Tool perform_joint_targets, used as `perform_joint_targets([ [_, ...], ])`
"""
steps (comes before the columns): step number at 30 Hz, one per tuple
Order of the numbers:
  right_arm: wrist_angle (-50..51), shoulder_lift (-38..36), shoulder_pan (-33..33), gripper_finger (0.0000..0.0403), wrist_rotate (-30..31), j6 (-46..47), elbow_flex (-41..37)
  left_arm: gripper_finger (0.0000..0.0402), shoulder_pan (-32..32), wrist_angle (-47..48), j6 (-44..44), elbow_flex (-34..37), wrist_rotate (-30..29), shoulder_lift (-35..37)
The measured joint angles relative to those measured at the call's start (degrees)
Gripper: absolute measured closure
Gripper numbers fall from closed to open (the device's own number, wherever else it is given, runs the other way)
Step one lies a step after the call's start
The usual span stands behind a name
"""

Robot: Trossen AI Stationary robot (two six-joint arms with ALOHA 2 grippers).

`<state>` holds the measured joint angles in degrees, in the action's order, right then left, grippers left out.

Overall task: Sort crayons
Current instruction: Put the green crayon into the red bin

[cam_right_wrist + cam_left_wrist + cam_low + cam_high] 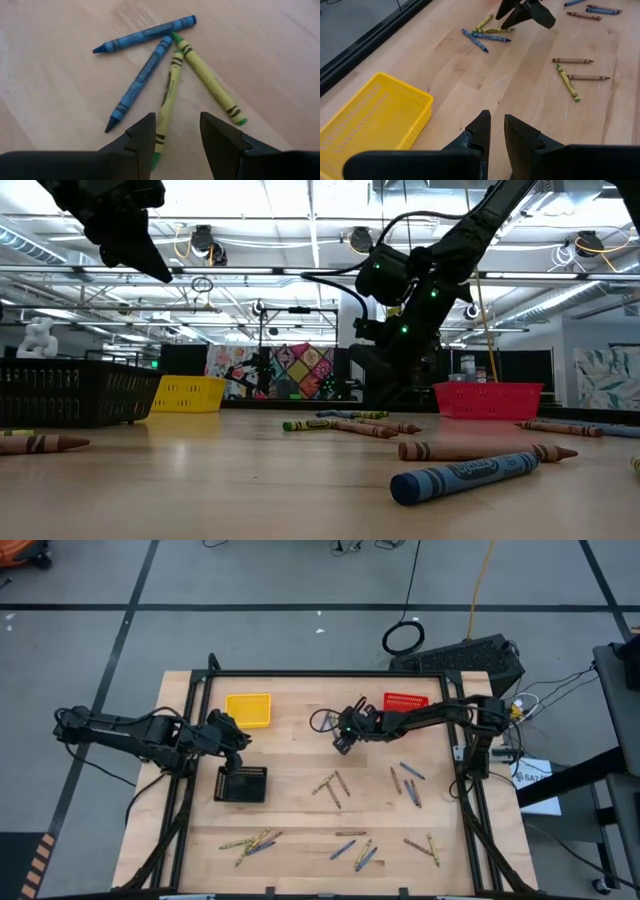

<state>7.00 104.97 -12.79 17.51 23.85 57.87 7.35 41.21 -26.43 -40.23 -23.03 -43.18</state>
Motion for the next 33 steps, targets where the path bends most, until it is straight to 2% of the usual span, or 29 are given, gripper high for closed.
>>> perform_joint_targets([
  [26,0.09,0.02,-0.38,0.0261,-1.11,0.54,0.0,0.0343,0.0,0.0,0.36,0.0,0.0,0.0],
  [33,-1.27,2.64,-0.38,0.0261,-1.07,1.02,0.05,0.0343,0.0,0.0,0.36,0.0,0.0,0.0],
])
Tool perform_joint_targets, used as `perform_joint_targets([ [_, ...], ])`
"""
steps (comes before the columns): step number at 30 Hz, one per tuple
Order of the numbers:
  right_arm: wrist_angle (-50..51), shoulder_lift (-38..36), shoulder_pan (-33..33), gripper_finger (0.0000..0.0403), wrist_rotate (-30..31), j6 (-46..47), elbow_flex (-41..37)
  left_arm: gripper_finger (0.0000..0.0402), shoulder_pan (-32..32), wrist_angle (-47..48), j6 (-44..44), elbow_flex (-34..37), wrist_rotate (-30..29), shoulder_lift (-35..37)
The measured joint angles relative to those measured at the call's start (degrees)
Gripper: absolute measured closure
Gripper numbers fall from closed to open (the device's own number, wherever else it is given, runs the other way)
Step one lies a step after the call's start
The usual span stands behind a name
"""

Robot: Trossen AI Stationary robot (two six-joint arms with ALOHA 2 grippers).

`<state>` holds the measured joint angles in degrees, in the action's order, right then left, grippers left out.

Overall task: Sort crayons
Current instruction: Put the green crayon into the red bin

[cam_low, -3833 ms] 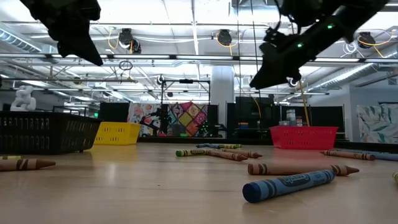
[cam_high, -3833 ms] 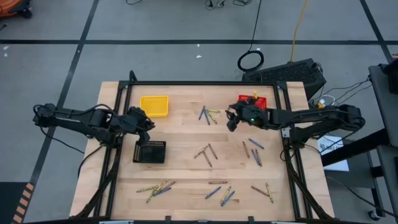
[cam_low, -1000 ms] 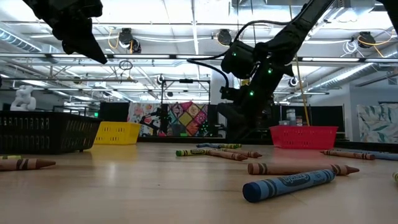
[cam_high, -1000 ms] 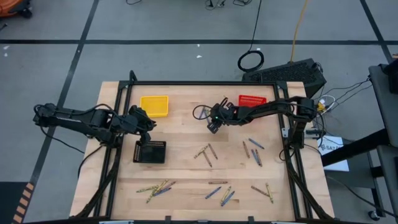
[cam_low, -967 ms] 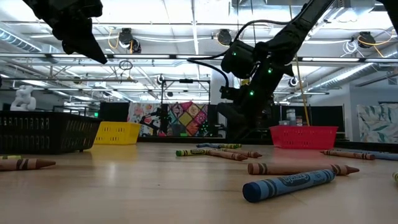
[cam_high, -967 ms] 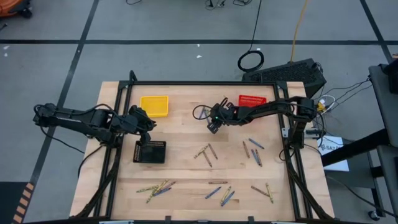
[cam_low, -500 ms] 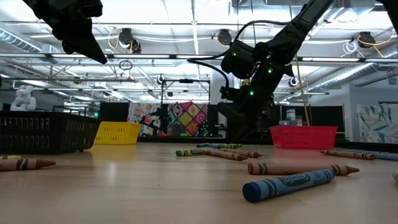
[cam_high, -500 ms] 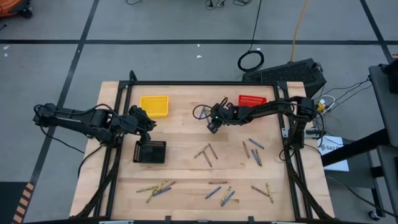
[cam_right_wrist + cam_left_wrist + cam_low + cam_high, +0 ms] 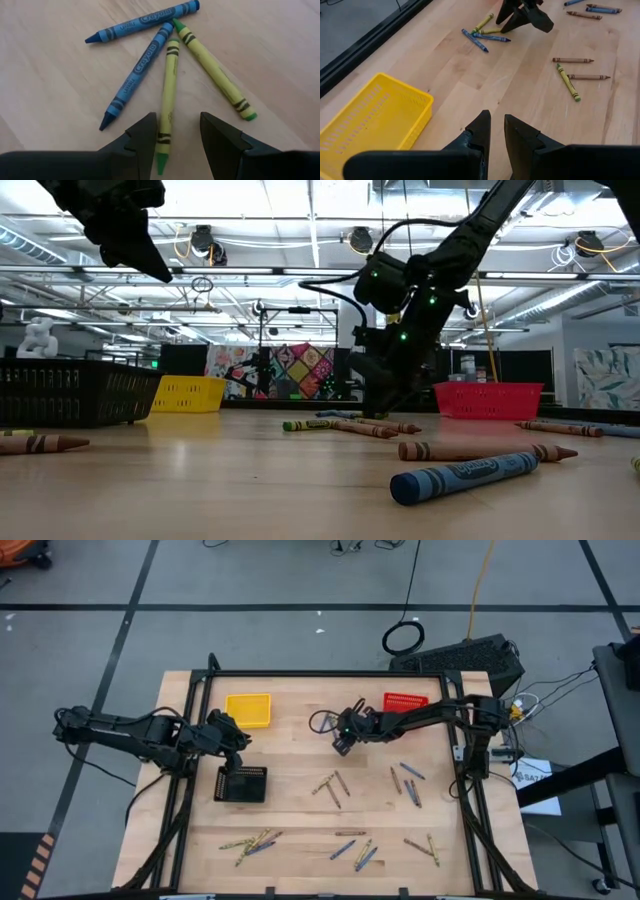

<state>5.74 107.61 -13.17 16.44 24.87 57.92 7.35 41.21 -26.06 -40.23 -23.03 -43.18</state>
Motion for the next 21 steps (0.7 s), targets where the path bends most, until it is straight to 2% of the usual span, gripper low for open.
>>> perform_joint_targets([
  [8,-1.28,1.69,0.02,0.0269,0.25,0.02,0.15,0.0343,0.0,-0.02,0.0,0.0,0.0,0.0],
  [11,-1.37,1.77,0.02,0.0294,0.14,0.01,0.15,0.0343,0.0,-0.02,-0.02,0.0,0.0,0.0],
  [18,-1.25,1.84,0.07,0.0383,-0.06,-0.57,0.15,0.0343,0.0,0.0,-0.02,0.0,0.0,0.0],
  [21,-1.16,1.88,0.07,0.0396,-0.13,-0.92,0.1,0.0343,0.0,0.0,-0.02,0.0,0.0,0.0],
])
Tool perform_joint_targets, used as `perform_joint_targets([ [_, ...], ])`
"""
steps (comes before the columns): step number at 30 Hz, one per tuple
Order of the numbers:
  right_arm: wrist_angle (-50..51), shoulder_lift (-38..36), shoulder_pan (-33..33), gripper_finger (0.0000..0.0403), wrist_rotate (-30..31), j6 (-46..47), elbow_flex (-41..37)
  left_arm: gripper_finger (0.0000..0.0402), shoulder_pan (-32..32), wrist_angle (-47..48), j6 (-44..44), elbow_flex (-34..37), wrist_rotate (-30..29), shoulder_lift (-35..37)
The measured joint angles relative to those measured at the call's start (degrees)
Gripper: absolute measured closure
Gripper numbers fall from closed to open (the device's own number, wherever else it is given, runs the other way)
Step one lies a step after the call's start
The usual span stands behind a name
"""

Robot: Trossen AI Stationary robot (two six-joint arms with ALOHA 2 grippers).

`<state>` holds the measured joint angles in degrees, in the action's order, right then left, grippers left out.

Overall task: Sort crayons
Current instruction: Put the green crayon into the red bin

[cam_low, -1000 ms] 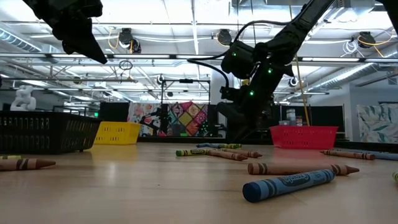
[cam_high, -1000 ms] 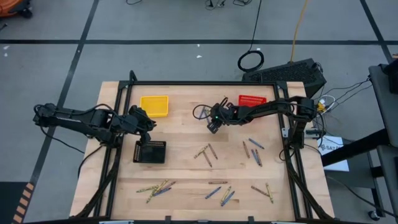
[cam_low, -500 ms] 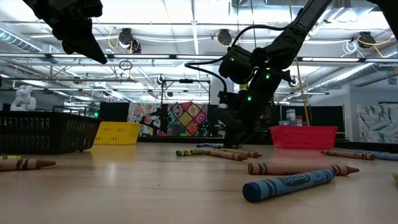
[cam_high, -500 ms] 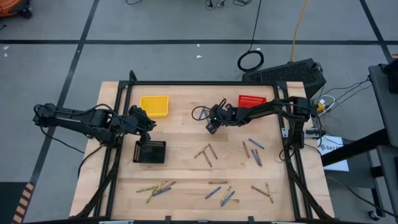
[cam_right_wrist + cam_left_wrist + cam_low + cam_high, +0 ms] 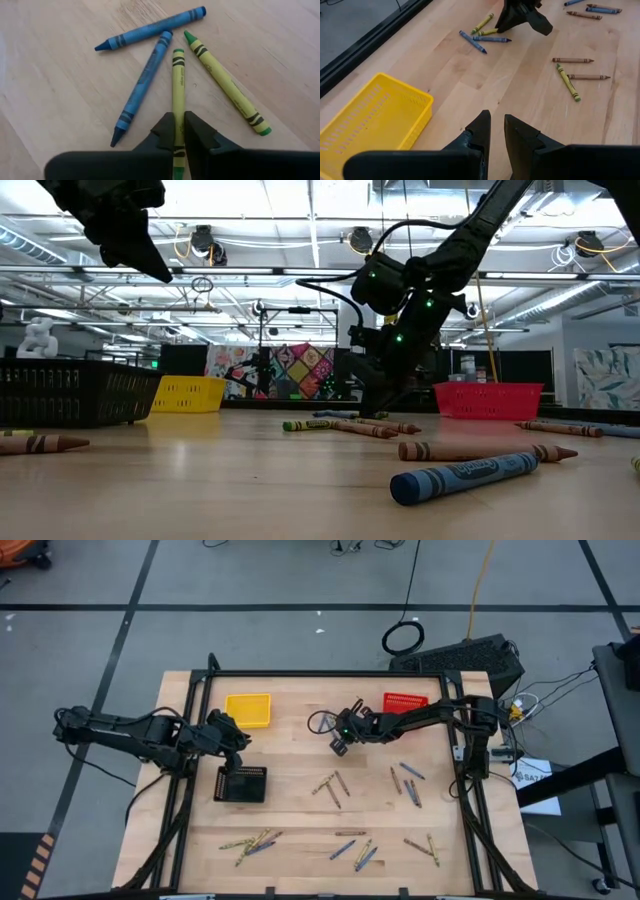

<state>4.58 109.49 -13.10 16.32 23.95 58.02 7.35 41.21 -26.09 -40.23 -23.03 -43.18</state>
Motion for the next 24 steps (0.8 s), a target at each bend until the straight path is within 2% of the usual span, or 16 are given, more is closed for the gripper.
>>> perform_joint_targets([
  [11,0.61,-1.3,0.07,0.0399,-0.22,-1.23,-0.15,0.0343,0.0,0.04,0.0,0.0,0.0,0.0],
  [24,5.09,-9.64,1.65,0.0402,-1.94,-5.08,-0.35,0.0343,0.02,0.2,-0.15,0.0,0.02,-0.02],
])
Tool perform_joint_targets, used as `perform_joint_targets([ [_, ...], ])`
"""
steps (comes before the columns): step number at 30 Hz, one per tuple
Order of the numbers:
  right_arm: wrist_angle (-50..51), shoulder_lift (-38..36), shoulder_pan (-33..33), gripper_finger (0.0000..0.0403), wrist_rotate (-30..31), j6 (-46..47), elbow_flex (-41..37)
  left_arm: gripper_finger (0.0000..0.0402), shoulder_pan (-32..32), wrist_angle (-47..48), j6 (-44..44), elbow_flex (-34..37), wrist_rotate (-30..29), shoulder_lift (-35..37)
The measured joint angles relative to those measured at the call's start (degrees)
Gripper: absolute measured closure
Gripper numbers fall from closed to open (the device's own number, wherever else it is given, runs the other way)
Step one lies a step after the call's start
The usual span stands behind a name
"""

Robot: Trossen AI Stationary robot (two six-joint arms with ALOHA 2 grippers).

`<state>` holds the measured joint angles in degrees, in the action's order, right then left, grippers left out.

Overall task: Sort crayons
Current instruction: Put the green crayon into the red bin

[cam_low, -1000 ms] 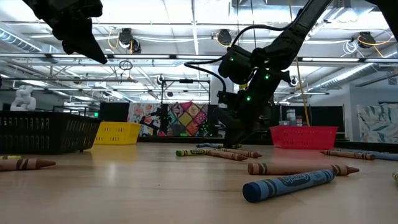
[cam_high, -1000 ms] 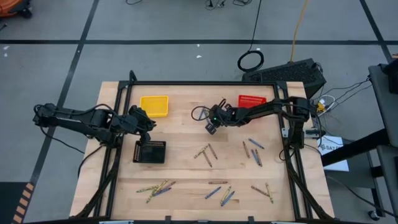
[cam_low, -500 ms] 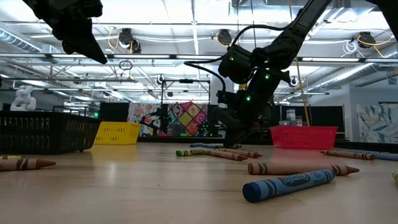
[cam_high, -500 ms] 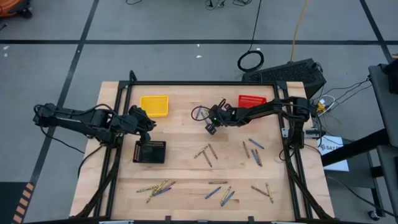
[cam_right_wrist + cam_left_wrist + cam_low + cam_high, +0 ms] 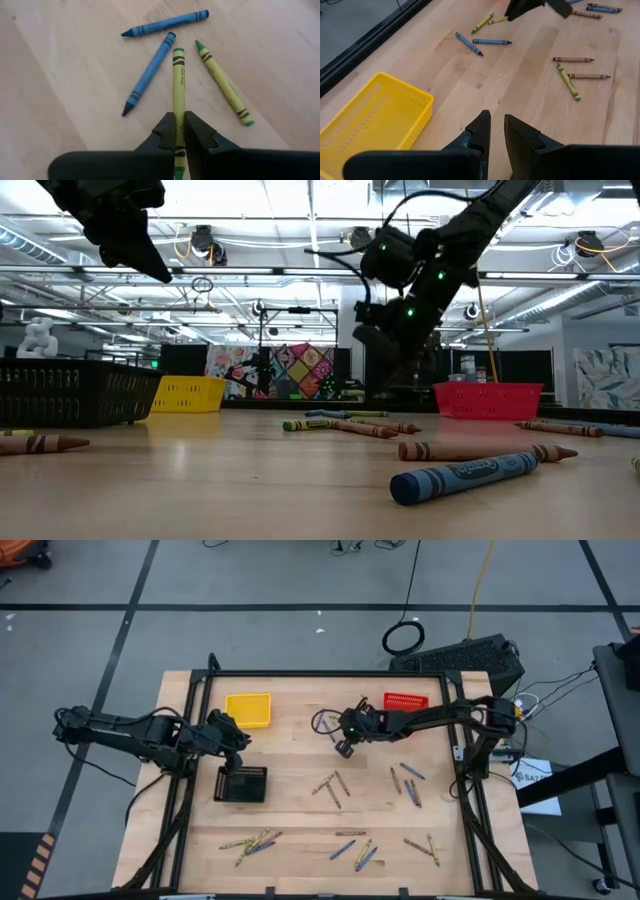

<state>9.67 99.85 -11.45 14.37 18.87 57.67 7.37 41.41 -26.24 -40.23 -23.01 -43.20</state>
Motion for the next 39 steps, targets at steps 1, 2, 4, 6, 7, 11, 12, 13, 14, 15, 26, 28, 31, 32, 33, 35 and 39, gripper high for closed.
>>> perform_joint_targets([
  [1,0.3,-0.92,0.16,0.0402,0.04,-0.3,0.0,0.0343,-0.02,0.0,0.0,0.0,-0.01,0.0],
  [2,0.97,-1.73,0.2,0.0402,0.27,-0.62,0.09,0.0343,-0.02,0.01,0.0,0.0,-0.02,0.0],
  [4,3.51,-3.27,0.2,0.0402,0.44,-1.69,0.11,0.0343,-0.02,0.01,-0.07,0.0,-0.02,0.0],
  [6,7.02,-4.6,0.02,0.0402,0.68,-2.04,0.11,0.0343,-0.01,0.04,-0.2,0.0,0.01,0.0],
  [7,8.98,-5.39,-0.15,0.0402,1.09,-2.2,0.11,0.0343,0.0,0.03,-0.21,0.0,0.0,0.0],
  [11,19.09,-8.2,-0.64,0.0403,7.61,-1.96,0.13,0.0343,0.01,0.08,-0.29,0.0,0.01,-0.03],
  [12,21.55,-8.97,-0.89,0.0403,8.99,-1.7,0.13,0.0343,0.0,0.07,-0.31,0.0,-0.01,-0.04],
  [13,23.64,-9.79,-1.13,0.0403,9.88,-1.54,0.13,0.0343,-0.01,0.07,-0.31,0.0,0.01,-0.04],
  [14,25.28,-10.42,-1.43,0.0403,10.46,-1.49,0.13,0.0343,-0.02,0.11,-0.31,0.0,0.0,-0.06],
  [15,26.61,-11.06,-1.71,0.0403,10.95,-1.49,0.13,0.0343,-0.02,0.09,-0.31,0.0,0.01,-0.09],
  [26,35.31,-16.08,-6.11,0.0403,11.1,-3.78,0.13,0.0343,0.01,0.12,-0.31,0.0,0.01,-0.09],
  [28,36.78,-16.92,-7.24,0.0403,11.11,-4.39,0.15,0.0343,-0.01,0.11,-0.31,0.0,0.01,-0.09],
  [31,38.41,-18.0,-9.13,0.0403,11.11,-5.03,0.15,0.0343,0.01,0.12,-0.31,0.0,0.01,-0.09],
  [32,38.95,-18.35,-9.82,0.0403,11.1,-5.15,0.15,0.0343,0.01,0.11,-0.31,0.0,0.01,-0.09],
  [33,39.47,-18.65,-10.54,0.0403,11.1,-5.4,0.15,0.0343,0.01,0.13,-0.31,0.0,0.01,-0.09],
  [35,39.83,-19.37,-11.98,0.0403,11.07,-6.32,-0.6,0.0343,0.01,0.13,-0.31,0.0,0.01,-0.09],
  [39,39.98,-20.99,-14.92,0.0403,10.39,-7.19,-4.19,0.0343,0.0,0.13,-0.31,0.0,0.01,-0.09],
])
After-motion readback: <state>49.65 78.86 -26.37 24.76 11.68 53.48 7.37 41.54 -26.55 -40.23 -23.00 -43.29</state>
